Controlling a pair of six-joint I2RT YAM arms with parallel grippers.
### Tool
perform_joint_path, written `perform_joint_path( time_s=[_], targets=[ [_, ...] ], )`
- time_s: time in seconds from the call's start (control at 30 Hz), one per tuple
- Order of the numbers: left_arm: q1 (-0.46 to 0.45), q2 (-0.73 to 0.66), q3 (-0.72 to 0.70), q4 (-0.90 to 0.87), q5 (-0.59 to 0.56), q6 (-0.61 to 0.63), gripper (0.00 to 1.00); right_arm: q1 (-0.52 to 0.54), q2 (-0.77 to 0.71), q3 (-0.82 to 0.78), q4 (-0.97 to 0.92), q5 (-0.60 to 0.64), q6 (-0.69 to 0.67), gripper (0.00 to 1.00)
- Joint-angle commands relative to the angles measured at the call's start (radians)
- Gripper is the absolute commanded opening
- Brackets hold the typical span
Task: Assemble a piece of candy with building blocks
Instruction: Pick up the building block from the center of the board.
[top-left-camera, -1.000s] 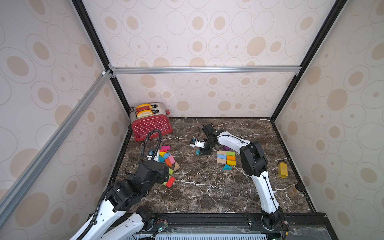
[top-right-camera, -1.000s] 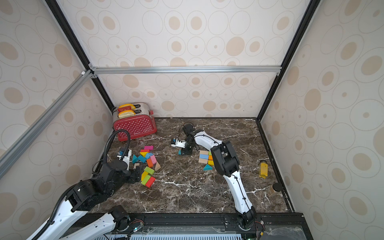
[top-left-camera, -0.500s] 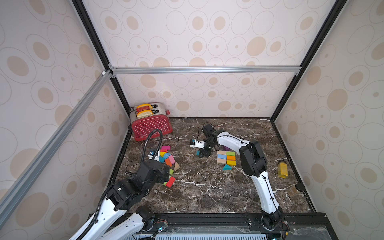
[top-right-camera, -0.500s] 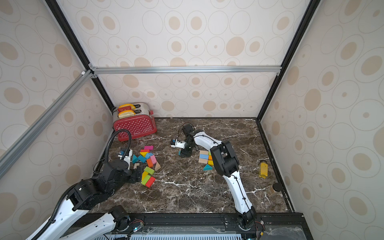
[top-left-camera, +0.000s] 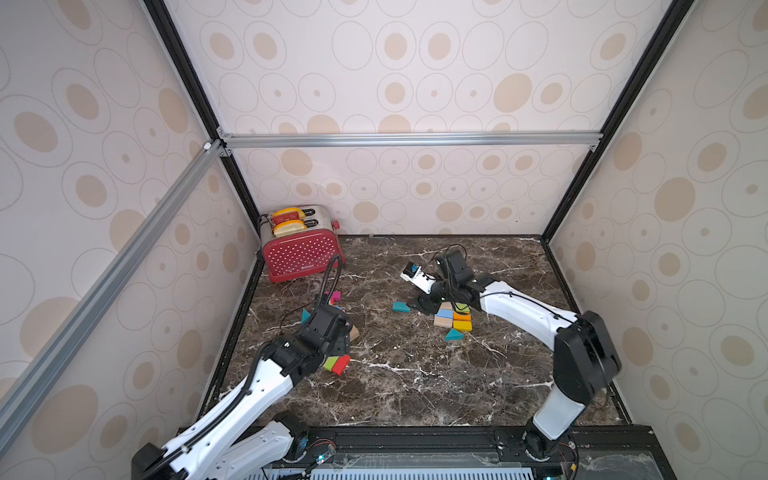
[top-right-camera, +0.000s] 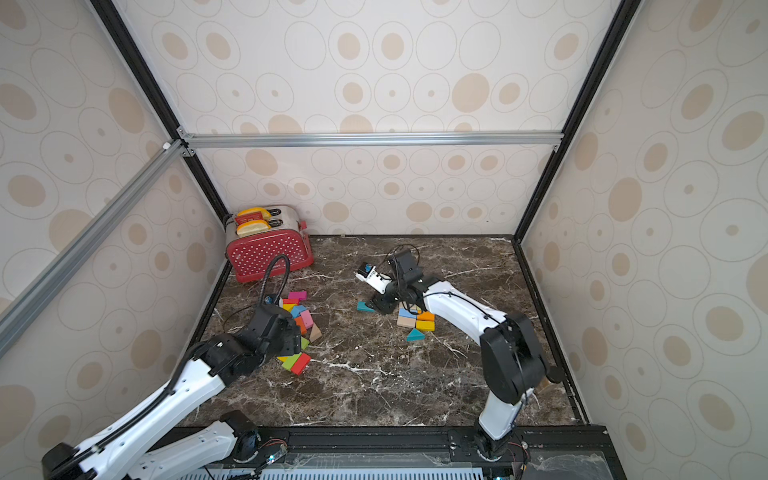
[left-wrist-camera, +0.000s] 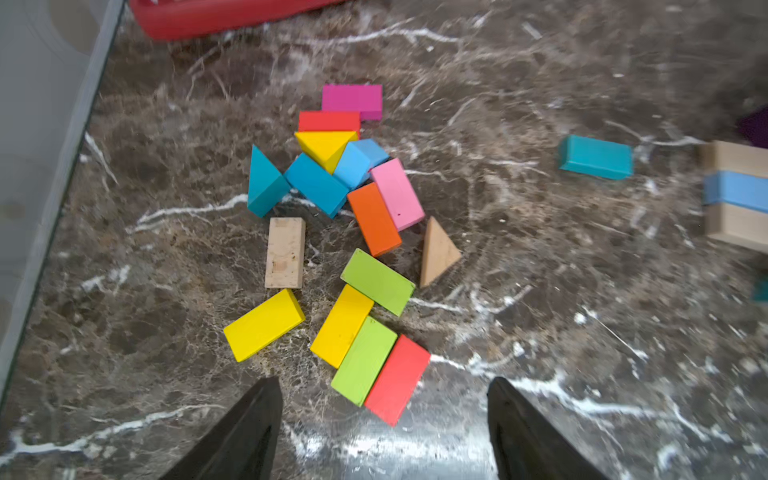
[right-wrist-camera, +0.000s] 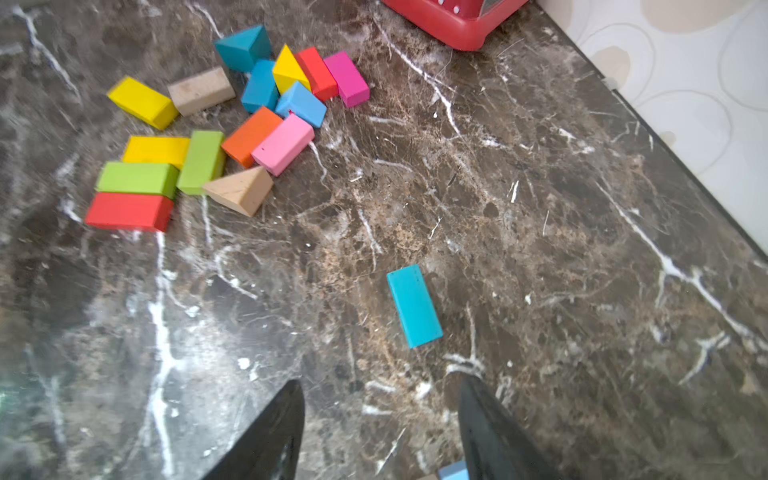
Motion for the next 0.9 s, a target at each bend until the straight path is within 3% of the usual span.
perform_joint_path(
  time_s=[0.0,0.23,0.7,0.87],
  targets=[
    [0.065,0.145,0.031,0.163,0.078,-0.051,0.73,0.029,-0.090,-0.162,0.109,0.013,0.183,0.61],
    [0.069,0.472,0.174,0.233,0.055,-0.048,0.67,0.086,-0.294,-0.335,0.049,0.066,0.181,0.61],
    [0.075,0.725,0.351,0.203,-0.016,-0.042,0.58,0.098,-0.364,-0.420,0.051,0.117,0.180,0.60],
    [0.102,0.770,0.354,0.229,0.031,-0.052,0.56,0.102,-0.350,-0.421,0.051,0.117,0.182,0.60]
  ],
)
